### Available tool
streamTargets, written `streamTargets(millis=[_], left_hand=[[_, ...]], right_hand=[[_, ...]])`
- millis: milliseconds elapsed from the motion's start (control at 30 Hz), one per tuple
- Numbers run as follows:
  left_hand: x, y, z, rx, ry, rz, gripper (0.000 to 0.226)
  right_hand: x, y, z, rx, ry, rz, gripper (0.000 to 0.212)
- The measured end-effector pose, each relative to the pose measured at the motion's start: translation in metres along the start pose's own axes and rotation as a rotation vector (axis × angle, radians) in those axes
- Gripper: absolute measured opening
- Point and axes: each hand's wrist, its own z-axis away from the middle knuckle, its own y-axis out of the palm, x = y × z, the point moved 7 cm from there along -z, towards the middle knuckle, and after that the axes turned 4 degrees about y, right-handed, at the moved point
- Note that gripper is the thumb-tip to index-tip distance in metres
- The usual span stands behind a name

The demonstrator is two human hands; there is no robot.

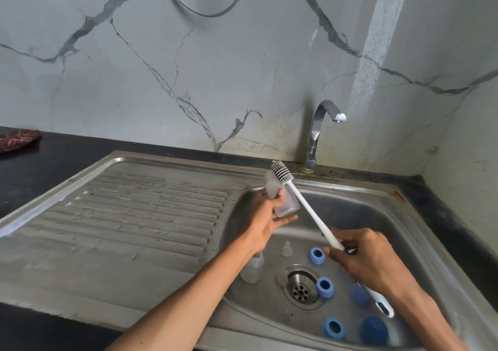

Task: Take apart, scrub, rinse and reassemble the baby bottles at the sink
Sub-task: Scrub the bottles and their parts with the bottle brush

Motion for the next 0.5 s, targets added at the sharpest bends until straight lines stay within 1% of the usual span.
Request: streamTargets(millis=[100, 200, 300, 400, 500], left_hand=[[-0.009, -0.007, -0.002, -0.050, 0.030, 0.018, 0.032], [-0.025, -0.026, -0.007, -0.121, 0.057, 0.053, 0.033], [-0.034, -0.033, -0.008, -0.127, 0.087, 0.043, 0.045], [-0.028, -0.027, -0.008, -0.104, 0.099, 0.007, 0.051], [-0.014, -0.016, -0.007, -0.081, 0.087, -0.036, 0.044]], right_hand=[[-0.002, 0.000, -0.001, 0.024, 0.008, 0.001, 0.039], [-0.005, 0.002, 0.001, 0.098, 0.034, 0.031, 0.036], [-0.008, 0.003, 0.001, 0.150, 0.054, 0.049, 0.035], [-0.007, 0.001, -0.001, 0.099, 0.040, 0.065, 0.034], [-0.005, 0.000, -0.001, 0.022, 0.025, 0.040, 0.033]])
